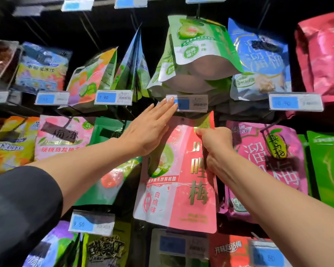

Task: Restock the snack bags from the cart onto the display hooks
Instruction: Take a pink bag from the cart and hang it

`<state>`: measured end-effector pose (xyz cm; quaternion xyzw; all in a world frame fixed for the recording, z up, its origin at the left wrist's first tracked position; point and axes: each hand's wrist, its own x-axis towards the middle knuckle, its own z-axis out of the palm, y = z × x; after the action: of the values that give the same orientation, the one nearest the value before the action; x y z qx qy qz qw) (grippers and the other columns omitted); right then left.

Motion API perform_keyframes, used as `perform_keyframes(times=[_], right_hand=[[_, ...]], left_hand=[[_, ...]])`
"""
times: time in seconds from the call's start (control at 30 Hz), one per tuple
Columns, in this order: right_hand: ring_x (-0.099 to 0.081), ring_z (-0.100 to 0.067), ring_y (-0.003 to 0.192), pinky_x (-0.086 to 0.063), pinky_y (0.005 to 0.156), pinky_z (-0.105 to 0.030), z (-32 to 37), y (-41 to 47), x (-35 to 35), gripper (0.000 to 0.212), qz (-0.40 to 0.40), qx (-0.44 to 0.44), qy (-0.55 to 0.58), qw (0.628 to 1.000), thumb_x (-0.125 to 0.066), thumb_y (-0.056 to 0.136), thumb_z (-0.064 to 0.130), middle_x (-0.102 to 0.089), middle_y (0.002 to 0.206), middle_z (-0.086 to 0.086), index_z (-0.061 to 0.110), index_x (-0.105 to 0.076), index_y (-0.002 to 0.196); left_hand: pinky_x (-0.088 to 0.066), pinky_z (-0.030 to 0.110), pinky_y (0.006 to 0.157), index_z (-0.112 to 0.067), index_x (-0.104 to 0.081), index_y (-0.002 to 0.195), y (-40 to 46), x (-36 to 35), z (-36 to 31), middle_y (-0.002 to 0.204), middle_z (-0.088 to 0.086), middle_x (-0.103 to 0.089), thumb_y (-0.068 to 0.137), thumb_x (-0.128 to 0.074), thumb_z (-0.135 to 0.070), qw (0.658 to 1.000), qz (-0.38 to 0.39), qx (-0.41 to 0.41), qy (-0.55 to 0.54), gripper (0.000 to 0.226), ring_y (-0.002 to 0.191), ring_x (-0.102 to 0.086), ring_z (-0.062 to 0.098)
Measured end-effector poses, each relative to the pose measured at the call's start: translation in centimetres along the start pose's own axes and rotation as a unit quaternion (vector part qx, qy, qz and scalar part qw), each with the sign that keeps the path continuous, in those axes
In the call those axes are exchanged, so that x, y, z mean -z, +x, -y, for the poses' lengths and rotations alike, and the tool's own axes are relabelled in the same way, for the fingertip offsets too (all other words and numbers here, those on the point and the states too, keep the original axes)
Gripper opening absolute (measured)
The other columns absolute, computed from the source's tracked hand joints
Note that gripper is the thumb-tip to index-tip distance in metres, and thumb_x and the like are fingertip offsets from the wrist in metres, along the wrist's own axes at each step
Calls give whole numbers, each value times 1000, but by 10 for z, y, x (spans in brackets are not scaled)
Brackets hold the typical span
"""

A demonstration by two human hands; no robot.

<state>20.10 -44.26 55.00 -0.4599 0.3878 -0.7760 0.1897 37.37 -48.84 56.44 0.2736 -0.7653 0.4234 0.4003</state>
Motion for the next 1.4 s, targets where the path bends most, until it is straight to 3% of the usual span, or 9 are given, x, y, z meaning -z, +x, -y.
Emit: perform_keyframes(times=[0.13,0.23,0.33,0.47,0.63,0.93,1.1,1.27,1.4], right_hand=[[-68,-31,74,-56,64,-39,-7,6,0,12,-33,14,-34,999,-66,72,2,-70,78,-16,5,-62,61],[-59,-27,70,-40,57,-29,-18,12,0,7,-56,72,-141,986,-61,76,4,-64,74,-14,2,-64,70],[-58,-37,88,-33,64,-31,-25,14,1,13,-63,114,-262,956,-57,85,12,-64,98,-22,-1,-60,88],[-59,-35,99,-45,73,-37,-39,-14,12,64,-28,158,-280,947,-80,68,42,-63,110,-14,8,-44,110],[-61,-34,105,-51,85,-45,-70,-28,28,114,47,163,-337,926,-90,49,40,-62,118,-8,17,-22,137],[-49,-36,124,-44,98,-43,-83,-14,39,114,52,138,-371,917,-85,63,46,-50,136,-19,7,-17,145],[-42,-34,132,-39,103,-40,-77,-29,56,113,75,142,-365,917,-82,71,42,-40,146,-19,5,-10,150],[-63,-27,102,-51,89,-43,-70,-47,114,99,61,163,-333,927,-86,67,36,-60,114,-12,12,-28,144],[-63,-14,72,-53,68,-21,-64,-75,203,62,-13,196,-329,924,-83,72,21,-61,87,-2,10,-49,123]], left_hand=[[-8,35,120,-11,-15,152,-2,0,2,160,5,-9,97,-28,-29,1000,-11,-4,6,60,148,-7,17],[-4,33,121,-12,-10,153,-5,0,0,160,4,-3,99,-39,-38,1000,-7,-12,18,67,149,-2,18],[-3,32,121,-13,-5,154,-10,-2,-3,161,4,0,94,-53,-43,1000,-3,-9,28,83,149,2,17],[-3,32,122,-14,-1,154,-12,-7,-7,161,1,5,91,-57,-45,1000,-5,6,17,89,149,6,15],[-3,31,121,-14,-1,154,-11,-10,-8,162,1,5,90,-60,-43,1000,-9,11,15,91,149,6,15],[4,28,119,-11,2,154,-13,-1,-18,161,4,8,91,-59,-38,999,22,30,30,91,148,10,17],[3,33,121,-11,6,152,-12,5,-48,161,5,12,89,-62,-32,993,42,106,3,95,148,12,16],[-3,38,121,-9,-8,153,-31,-16,-132,162,7,0,89,-54,-37,982,8,132,-135,84,149,4,21],[-23,27,115,-5,-38,144,-53,-39,-242,151,10,-37,84,-54,-29,921,-41,123,-367,67,142,-31,21]])
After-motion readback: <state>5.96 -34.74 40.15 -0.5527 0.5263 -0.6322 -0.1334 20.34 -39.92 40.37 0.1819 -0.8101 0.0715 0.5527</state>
